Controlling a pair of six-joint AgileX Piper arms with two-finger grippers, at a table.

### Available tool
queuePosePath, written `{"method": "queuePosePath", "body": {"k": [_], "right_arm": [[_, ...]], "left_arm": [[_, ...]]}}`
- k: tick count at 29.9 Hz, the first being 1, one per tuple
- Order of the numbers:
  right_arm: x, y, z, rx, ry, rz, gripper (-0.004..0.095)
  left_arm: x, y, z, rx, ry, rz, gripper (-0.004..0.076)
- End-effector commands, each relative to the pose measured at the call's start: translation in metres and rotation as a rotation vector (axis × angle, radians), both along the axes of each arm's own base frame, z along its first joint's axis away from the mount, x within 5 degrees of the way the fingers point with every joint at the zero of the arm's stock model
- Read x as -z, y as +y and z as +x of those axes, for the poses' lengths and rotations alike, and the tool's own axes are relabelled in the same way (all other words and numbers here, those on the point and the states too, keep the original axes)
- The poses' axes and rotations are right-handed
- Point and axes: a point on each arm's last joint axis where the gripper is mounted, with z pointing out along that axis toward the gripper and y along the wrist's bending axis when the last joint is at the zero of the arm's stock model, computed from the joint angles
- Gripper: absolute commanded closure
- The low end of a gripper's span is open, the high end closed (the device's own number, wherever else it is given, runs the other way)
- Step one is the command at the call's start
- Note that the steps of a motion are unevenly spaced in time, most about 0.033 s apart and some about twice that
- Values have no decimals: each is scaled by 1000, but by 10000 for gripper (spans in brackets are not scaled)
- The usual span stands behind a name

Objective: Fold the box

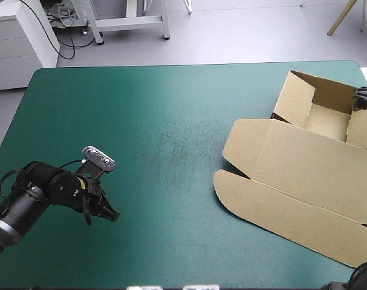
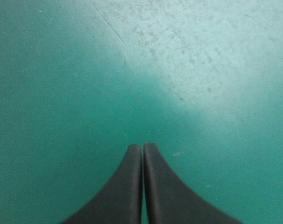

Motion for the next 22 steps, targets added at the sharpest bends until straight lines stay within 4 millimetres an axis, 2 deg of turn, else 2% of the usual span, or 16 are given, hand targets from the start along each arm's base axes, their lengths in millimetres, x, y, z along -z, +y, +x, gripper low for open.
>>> {"method": "queuePosePath", "body": {"k": [1,4,7,9,13,14,18,22], "right_arm": [[-46,9,-20,-5,-134,-51,47],[-60,15,-30,-16,-169,-60,100],[-74,24,-39,-53,-212,-59,217],[-85,32,-46,-66,-254,-41,383],[-105,53,-56,-115,-342,17,857],[-109,59,-58,-140,-353,10,924],[-120,88,-63,-226,-381,4,911],[-114,131,-69,-378,-358,14,911]], "left_arm": [[-12,0,0,-9,-63,-32,734],[-12,0,0,-9,-63,-32,734],[-12,0,0,-9,-63,-32,734],[-12,-1,0,-9,-65,-33,734],[-14,-2,3,-10,-105,-50,734],[-14,-2,5,-10,-118,-55,734],[-16,-3,7,-10,-149,-68,734],[-15,-3,7,-10,-152,-70,734]]}}
